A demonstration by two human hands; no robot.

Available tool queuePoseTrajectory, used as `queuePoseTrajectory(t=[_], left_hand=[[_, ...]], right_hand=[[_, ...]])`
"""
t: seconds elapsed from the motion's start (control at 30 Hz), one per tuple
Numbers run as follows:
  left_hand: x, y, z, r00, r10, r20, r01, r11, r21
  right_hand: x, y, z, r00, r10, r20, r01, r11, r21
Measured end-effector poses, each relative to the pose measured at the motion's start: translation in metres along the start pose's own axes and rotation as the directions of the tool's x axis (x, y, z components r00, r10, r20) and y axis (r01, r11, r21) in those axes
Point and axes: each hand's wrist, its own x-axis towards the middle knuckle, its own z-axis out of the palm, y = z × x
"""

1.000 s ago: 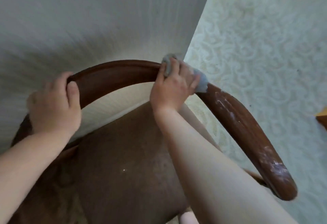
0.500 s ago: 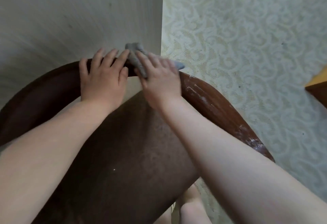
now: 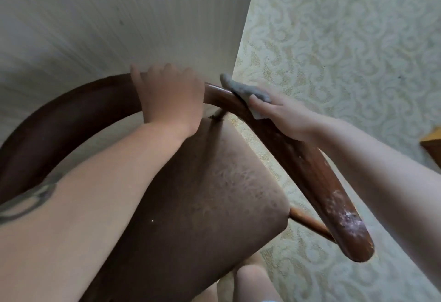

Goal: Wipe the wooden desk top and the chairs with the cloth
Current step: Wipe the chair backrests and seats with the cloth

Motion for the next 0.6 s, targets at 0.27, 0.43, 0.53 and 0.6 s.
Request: queuePoseTrajectory(t=[0.27,0.43,0.53,0.6], left_hand=[[0.002,0.022,0.009,0.991,-0.130,-0.027,0.128,0.989,-0.068],[-0.002,0.021,0.008,0.993,-0.121,-0.014,0.119,0.986,-0.116],[-0.002,0.025,0.004,0.987,-0.156,0.029,0.158,0.982,-0.104],[-0.003,0.027,0.002,0.984,-0.172,0.038,0.175,0.980,-0.090]], right_hand=[[0.028,-0.009,0.016,0.979,-0.181,0.093,0.201,0.933,-0.300],[-0.034,0.037,-0.011,0.952,-0.222,0.213,0.288,0.886,-0.363],[-0.025,0.032,-0.010,0.953,-0.173,0.250,0.269,0.864,-0.425],[-0.005,0.021,-0.006,0.949,-0.195,0.246,0.287,0.856,-0.429]])
